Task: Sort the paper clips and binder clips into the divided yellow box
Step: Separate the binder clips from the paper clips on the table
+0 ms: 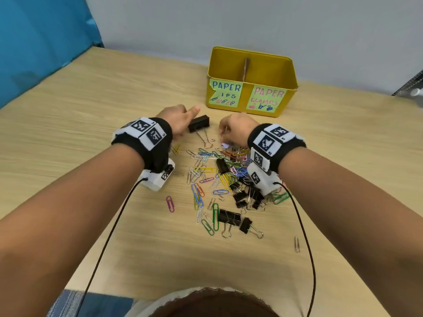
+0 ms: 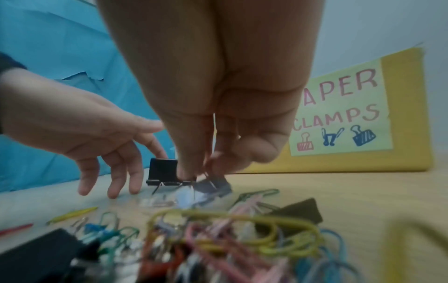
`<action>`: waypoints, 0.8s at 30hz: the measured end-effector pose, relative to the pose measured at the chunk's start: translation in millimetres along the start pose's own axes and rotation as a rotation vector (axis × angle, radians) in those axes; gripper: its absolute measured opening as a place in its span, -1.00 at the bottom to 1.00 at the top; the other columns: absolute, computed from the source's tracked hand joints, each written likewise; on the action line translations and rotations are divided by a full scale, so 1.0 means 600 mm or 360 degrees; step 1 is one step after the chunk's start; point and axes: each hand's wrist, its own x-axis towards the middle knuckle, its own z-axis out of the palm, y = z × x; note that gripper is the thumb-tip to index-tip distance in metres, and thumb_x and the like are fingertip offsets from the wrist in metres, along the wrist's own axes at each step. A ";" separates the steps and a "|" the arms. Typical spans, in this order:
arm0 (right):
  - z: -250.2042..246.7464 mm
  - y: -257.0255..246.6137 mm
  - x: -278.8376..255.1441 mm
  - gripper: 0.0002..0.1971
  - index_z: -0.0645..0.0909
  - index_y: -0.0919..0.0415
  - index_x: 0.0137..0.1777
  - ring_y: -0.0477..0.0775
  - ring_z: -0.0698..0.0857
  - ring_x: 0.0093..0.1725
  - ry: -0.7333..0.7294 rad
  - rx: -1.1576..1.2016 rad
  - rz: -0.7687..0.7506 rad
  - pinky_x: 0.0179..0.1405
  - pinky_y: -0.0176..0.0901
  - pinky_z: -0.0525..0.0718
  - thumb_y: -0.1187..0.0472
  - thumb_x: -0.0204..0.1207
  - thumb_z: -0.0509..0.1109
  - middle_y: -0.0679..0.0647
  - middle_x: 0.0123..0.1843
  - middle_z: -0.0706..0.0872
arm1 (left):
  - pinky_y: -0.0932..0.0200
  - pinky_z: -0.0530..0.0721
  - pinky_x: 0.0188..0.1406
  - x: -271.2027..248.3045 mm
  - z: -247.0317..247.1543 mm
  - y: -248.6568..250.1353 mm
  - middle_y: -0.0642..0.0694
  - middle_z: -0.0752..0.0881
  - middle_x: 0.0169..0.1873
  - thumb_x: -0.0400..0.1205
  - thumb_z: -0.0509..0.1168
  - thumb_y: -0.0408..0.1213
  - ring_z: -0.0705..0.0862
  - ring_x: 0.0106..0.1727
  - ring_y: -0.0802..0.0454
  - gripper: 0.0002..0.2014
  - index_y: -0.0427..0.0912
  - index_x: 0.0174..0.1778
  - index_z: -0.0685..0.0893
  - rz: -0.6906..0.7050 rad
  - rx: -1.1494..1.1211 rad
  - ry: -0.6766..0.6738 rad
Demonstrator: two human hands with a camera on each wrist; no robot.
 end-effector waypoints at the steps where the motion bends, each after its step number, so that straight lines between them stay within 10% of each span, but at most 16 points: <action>1: -0.004 0.003 0.002 -0.76 0.64 0.26 0.17 0.13 0.66 0.07 0.0070 0.0096 0.0053 0.04 -0.12 0.62 0.19 0.56 0.34 0.18 0.15 0.72 | -0.01 0.58 0.11 0.002 0.001 -0.006 -0.36 0.66 0.21 0.67 -0.06 0.17 0.64 0.20 -0.27 -0.39 -0.30 0.33 0.47 0.0008 0.0075 0.0064; 7: -0.018 0.030 0.006 -0.67 0.52 0.26 0.32 0.22 0.71 0.08 0.0387 0.0437 0.0334 -0.19 -0.12 0.65 0.28 0.56 0.33 0.23 0.15 0.72 | 0.14 0.47 -0.03 -0.019 0.020 -0.004 -0.11 0.56 -0.04 0.59 0.30 -0.21 0.55 0.02 -0.09 -0.86 -0.13 -0.01 0.51 0.0438 0.0197 0.0199; 16: -0.009 0.046 -0.046 -0.75 0.74 0.18 0.09 0.04 0.64 -0.23 -0.0331 0.0124 0.0190 -0.51 -0.34 0.56 0.37 0.48 0.33 0.08 -0.20 0.68 | 0.02 0.43 0.46 -0.043 0.069 0.018 -0.17 0.41 0.36 0.57 0.30 -0.30 0.45 0.39 -0.11 -0.36 0.07 0.59 0.28 0.0755 0.0606 -0.0485; 21: -0.008 0.067 -0.048 -0.74 0.72 0.11 -0.12 0.12 0.59 -0.22 -0.0086 0.0403 0.0312 -0.50 -0.22 0.53 0.42 0.47 0.25 0.10 -0.28 0.62 | 0.10 0.50 0.18 -0.053 0.077 0.030 -0.24 0.56 0.22 0.58 0.28 -0.29 0.56 0.26 -0.17 -0.51 -0.10 0.46 0.44 0.0712 0.0659 -0.0461; 24: -0.003 0.061 -0.053 -0.65 0.66 0.08 0.25 -0.03 0.58 -0.32 -0.0136 0.0309 0.0215 -0.60 -0.41 0.53 0.34 0.50 0.32 0.01 -0.08 0.60 | 0.19 0.44 -0.07 -0.050 0.079 0.034 -0.23 0.67 0.14 0.57 0.33 -0.18 0.61 0.14 -0.15 -0.63 -0.19 0.28 0.55 0.0618 0.0570 -0.0384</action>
